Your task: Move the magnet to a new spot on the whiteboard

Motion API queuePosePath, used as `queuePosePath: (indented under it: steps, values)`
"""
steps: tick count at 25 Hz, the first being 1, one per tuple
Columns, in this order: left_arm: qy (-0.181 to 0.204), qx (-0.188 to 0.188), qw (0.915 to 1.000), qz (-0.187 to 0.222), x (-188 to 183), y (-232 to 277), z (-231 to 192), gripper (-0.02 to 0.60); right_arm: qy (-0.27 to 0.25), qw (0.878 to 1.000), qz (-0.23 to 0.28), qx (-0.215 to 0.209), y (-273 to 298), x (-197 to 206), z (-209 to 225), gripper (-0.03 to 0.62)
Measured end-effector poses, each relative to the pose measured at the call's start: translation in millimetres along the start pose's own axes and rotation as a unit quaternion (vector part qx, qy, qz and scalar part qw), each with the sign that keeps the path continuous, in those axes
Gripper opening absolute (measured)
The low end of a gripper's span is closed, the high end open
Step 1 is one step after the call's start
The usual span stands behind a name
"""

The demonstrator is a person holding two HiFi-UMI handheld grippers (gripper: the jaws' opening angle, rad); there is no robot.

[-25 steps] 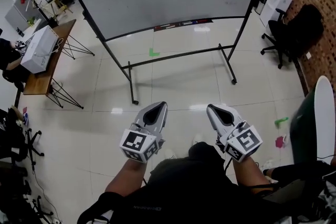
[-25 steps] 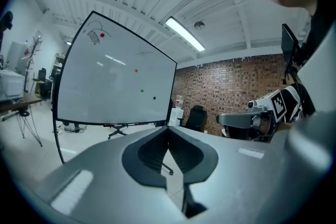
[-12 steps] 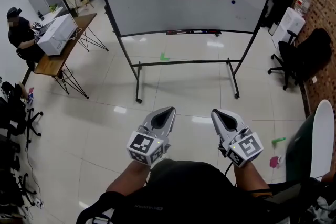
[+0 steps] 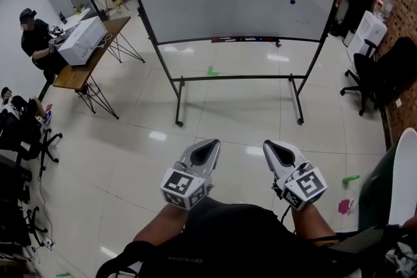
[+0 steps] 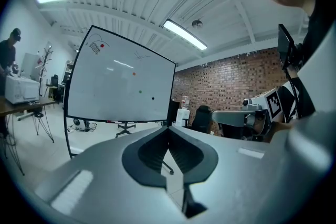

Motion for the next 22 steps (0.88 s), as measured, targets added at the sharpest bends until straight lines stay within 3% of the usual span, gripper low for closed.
queuePosePath:
  steps: [7,15,22]
  values:
    - [0.006,0.008,0.9999,0.013,-28.6,-12.2,-12.7,0.017,-0.004,1.000,0.009,0.000,24.5,-17.0,-16.9,0.006]
    - [0.005,-0.003,0.9997,0.025,-40.2,-35.3,-58.3,0.017,-0.011,1.000,0.007,-0.008,61.6,-23.7,-40.9,0.006]
    - [-0.004,0.007,0.9997,0.025,-41.4,-41.9,-65.8,0.017,-0.004,1.000,-0.004,-0.005,70.5,-20.6,-52.3,0.006]
Point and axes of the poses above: the fingertips, and each gripper's own axes: y forward along the fingers, z to its right, x out of its underside, the point moved 1 cm from there along -y, backward along the fingers, and after that the axes turned 12 degrees about -y, right-handed, at the moved point
